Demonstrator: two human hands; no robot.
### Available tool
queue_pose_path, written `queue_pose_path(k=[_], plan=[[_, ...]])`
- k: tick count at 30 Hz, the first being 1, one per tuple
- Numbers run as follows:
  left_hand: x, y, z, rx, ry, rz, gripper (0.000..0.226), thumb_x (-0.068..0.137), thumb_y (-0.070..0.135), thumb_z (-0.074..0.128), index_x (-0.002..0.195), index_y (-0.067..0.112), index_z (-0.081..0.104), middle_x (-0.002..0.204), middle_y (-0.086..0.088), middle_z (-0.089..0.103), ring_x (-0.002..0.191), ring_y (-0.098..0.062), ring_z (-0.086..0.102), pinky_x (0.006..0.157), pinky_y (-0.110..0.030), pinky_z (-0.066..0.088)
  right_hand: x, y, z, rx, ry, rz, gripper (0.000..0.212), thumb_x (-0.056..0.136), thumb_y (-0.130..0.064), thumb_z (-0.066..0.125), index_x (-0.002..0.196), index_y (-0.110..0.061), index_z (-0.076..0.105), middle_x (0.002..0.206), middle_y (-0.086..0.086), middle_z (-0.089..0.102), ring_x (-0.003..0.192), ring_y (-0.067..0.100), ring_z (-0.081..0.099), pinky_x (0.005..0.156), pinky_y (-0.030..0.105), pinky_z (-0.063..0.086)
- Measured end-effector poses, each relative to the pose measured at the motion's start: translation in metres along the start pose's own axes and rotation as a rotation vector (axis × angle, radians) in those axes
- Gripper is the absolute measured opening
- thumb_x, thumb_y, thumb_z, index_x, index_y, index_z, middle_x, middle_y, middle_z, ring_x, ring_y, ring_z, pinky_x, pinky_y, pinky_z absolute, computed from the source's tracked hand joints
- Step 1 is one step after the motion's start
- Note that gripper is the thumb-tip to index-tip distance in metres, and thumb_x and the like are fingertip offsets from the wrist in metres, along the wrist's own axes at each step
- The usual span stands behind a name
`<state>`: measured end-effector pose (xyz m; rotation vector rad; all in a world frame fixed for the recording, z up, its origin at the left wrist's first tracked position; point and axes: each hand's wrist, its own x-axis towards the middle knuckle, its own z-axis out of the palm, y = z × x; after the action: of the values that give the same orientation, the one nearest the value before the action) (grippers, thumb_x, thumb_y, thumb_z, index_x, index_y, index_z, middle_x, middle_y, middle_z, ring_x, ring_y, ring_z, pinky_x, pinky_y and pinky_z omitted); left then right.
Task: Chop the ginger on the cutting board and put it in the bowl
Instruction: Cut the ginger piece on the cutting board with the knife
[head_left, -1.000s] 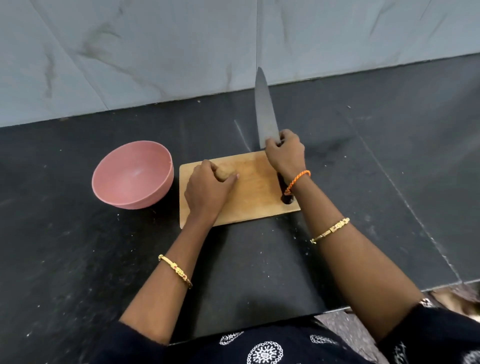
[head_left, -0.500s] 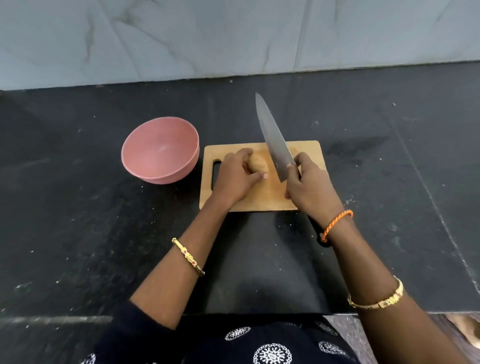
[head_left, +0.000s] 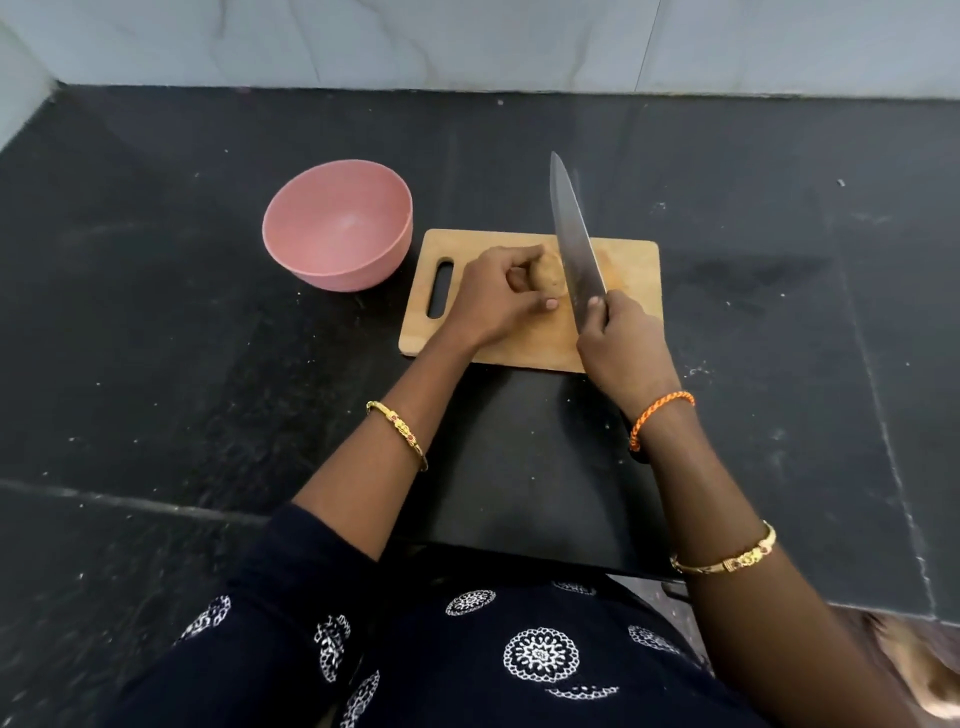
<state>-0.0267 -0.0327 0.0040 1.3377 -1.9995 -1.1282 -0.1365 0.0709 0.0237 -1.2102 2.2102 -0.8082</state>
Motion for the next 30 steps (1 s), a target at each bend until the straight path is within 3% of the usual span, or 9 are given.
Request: queue_pose_path(k=[4, 8, 12, 18, 21, 30], plan=[[0.001, 0.0, 0.0, 0.002, 0.025, -0.004, 0.068, 0.064, 0.018, 0.083, 0.126, 0.009, 0.056, 0.106, -0.006, 0.062, 0.085, -0.008, 0.055, 0.078, -0.014, 0.047, -0.007, 0.003, -0.001, 0.018, -0.026, -0.001, 0.028, 0.101, -0.026, 0.031, 0.083, -0.009, 0.045, 0.068, 0.004, 0.048, 0.064, 0.022, 0.046, 0.052, 0.031, 0.03], [0.003, 0.004, -0.002, 0.02, 0.001, -0.011, 0.07, 0.061, 0.016, 0.085, 0.125, 0.007, 0.057, 0.107, -0.002, 0.056, 0.087, -0.009, 0.056, 0.088, -0.026, 0.052, -0.011, 0.001, -0.003, 0.024, -0.061, -0.011, 0.031, 0.102, -0.027, 0.031, 0.096, -0.006, 0.053, 0.08, 0.008, 0.055, 0.069, 0.023, 0.052, 0.057, 0.031, 0.037], [0.004, 0.008, -0.004, 0.029, -0.015, -0.001, 0.071, 0.059, 0.016, 0.086, 0.123, 0.006, 0.058, 0.103, -0.001, 0.057, 0.088, -0.012, 0.058, 0.088, -0.031, 0.053, -0.012, 0.002, -0.006, 0.003, -0.068, -0.026, 0.029, 0.102, -0.027, 0.031, 0.095, -0.008, 0.051, 0.085, 0.008, 0.055, 0.067, 0.02, 0.051, 0.05, 0.028, 0.036], [-0.009, 0.014, 0.004, 0.0, -0.087, 0.0, 0.067, 0.061, 0.013, 0.085, 0.123, 0.007, 0.059, 0.102, 0.001, 0.055, 0.086, -0.007, 0.055, 0.079, -0.017, 0.05, -0.024, 0.007, -0.017, 0.001, -0.077, 0.004, 0.03, 0.101, -0.027, 0.031, 0.089, -0.007, 0.05, 0.081, 0.011, 0.055, 0.074, 0.027, 0.054, 0.065, 0.036, 0.046], [-0.017, 0.01, 0.011, -0.044, -0.085, 0.004, 0.068, 0.06, 0.012, 0.085, 0.123, 0.008, 0.059, 0.097, 0.004, 0.054, 0.079, -0.003, 0.053, 0.074, -0.012, 0.049, -0.032, 0.01, -0.018, 0.003, -0.053, 0.043, 0.03, 0.101, -0.028, 0.029, 0.086, -0.008, 0.047, 0.073, 0.008, 0.05, 0.071, 0.024, 0.05, 0.062, 0.034, 0.041], [-0.01, 0.008, -0.001, -0.048, -0.153, -0.013, 0.066, 0.059, 0.012, 0.085, 0.12, 0.009, 0.06, 0.085, 0.011, 0.056, 0.08, -0.006, 0.055, 0.076, -0.015, 0.051, -0.037, 0.0, -0.012, 0.021, -0.05, 0.07, 0.031, 0.102, -0.029, 0.028, 0.094, -0.008, 0.049, 0.085, 0.013, 0.055, 0.08, 0.03, 0.053, 0.07, 0.039, 0.048]])
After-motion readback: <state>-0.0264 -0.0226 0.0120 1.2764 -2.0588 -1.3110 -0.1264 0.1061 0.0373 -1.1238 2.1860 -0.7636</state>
